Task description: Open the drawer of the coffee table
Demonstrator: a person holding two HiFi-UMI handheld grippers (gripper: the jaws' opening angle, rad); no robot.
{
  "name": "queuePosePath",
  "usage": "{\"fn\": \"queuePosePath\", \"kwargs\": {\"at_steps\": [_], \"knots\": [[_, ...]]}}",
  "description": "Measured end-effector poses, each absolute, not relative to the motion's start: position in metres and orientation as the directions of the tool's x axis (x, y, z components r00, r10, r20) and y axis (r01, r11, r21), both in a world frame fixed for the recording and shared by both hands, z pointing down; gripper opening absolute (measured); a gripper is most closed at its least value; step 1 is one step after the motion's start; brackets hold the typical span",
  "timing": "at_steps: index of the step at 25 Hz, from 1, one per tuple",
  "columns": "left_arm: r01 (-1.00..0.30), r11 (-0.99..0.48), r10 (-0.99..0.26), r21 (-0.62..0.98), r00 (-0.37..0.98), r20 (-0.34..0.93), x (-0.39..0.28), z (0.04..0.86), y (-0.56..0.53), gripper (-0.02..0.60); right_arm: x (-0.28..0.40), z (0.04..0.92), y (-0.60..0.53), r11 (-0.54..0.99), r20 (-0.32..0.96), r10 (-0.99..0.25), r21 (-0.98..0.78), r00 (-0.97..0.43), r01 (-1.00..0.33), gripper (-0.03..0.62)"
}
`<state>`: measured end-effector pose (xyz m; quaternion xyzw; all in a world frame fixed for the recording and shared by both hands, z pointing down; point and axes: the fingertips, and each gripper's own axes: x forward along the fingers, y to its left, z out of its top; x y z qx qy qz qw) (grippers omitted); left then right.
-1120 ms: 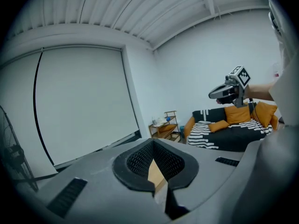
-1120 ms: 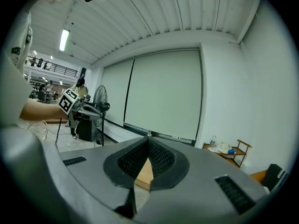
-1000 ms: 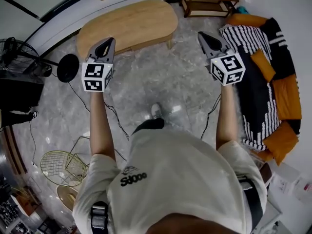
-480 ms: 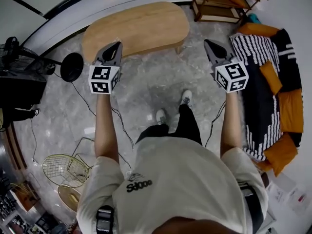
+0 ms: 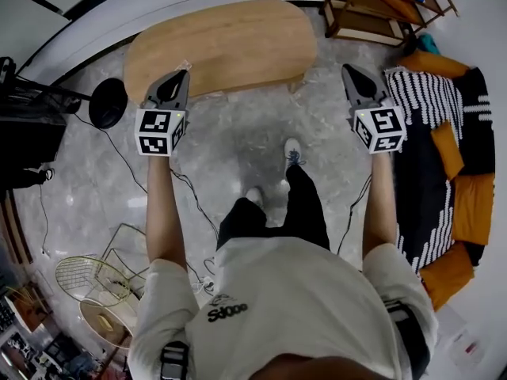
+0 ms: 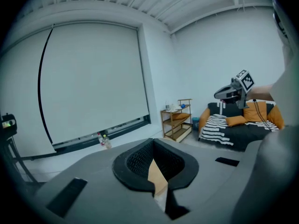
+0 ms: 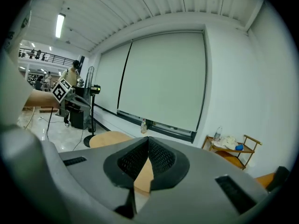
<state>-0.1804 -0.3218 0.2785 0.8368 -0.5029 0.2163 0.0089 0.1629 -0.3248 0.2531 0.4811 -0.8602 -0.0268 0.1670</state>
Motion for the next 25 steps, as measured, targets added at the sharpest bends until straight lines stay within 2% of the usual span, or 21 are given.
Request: {"fn": "queuePosePath", "kwargs": {"at_steps": [4,13,25], "knots": [[-0.87,-0.456,-0.853,-0.188,0.367,0.37,-0.183,0.323,-0.351,0.015,0.178,0.301,-0.368,0.526,0.283,-0.839,0.205,-0.464,-0.826,0.003],[-0.892,-0.42,-0.867,-0.169,0.34,0.364,-0.179,0.43,-0.396,0.015,0.173,0.403,-0.424,0.606,0.318,-0.783,0.197,-0.534,-0.771,0.005],[-0.891,-0.399,-0.897,-0.214,0.332,0.291,-0.192,0.604,-0.416,0.015,0.186,0.584,-0.45,0.529,0.295,-0.834,0.192,-0.466,-0.826,-0.006]]}}
